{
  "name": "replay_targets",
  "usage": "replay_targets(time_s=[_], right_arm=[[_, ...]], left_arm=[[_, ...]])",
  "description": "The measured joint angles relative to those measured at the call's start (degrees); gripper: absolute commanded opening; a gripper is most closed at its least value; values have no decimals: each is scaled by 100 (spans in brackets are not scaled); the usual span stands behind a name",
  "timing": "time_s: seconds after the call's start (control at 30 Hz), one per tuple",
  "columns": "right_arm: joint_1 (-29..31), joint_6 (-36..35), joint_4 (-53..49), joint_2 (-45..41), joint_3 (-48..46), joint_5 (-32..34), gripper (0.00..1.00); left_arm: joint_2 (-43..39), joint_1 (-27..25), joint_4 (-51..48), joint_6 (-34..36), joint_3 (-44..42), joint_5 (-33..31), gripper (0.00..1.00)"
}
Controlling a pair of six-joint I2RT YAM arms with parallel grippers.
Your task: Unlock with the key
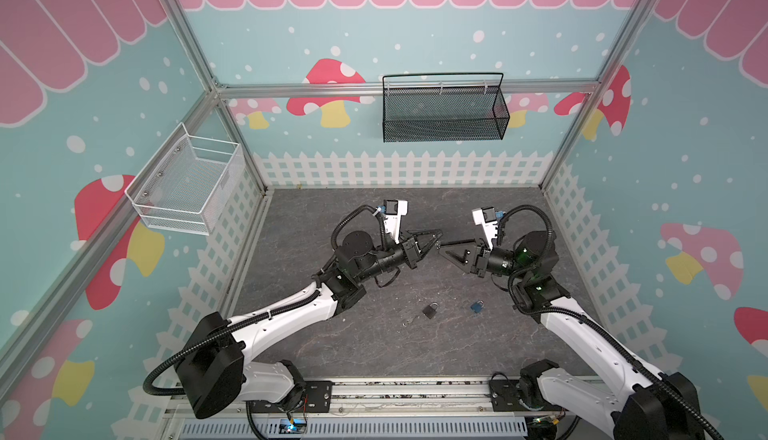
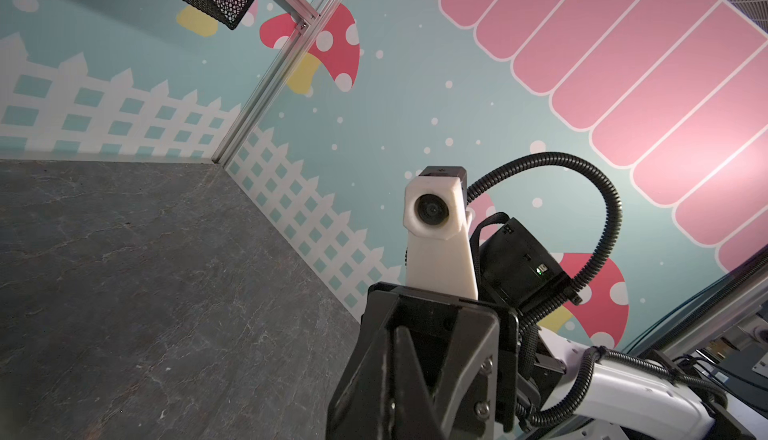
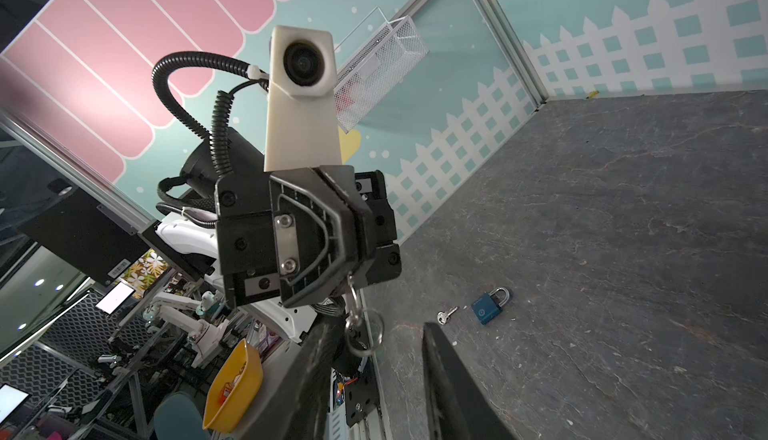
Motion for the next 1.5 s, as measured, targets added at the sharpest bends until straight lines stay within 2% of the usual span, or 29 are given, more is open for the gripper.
replay_targets(time_s=[0.4, 0.83, 1.4, 1.5], right_arm=[[2, 332, 560, 109, -26, -173, 22], [2, 470, 807, 177, -66, -184, 17], [2, 531, 820, 275, -105, -116, 0], [2, 481, 782, 282, -105, -116, 0]], left_arm=[[109, 0, 33, 22, 109, 59, 0], [212, 0, 85, 63, 181, 177, 0], [201, -4, -11, 413, 181, 181, 0], [151, -4, -118, 496, 181, 166, 0]])
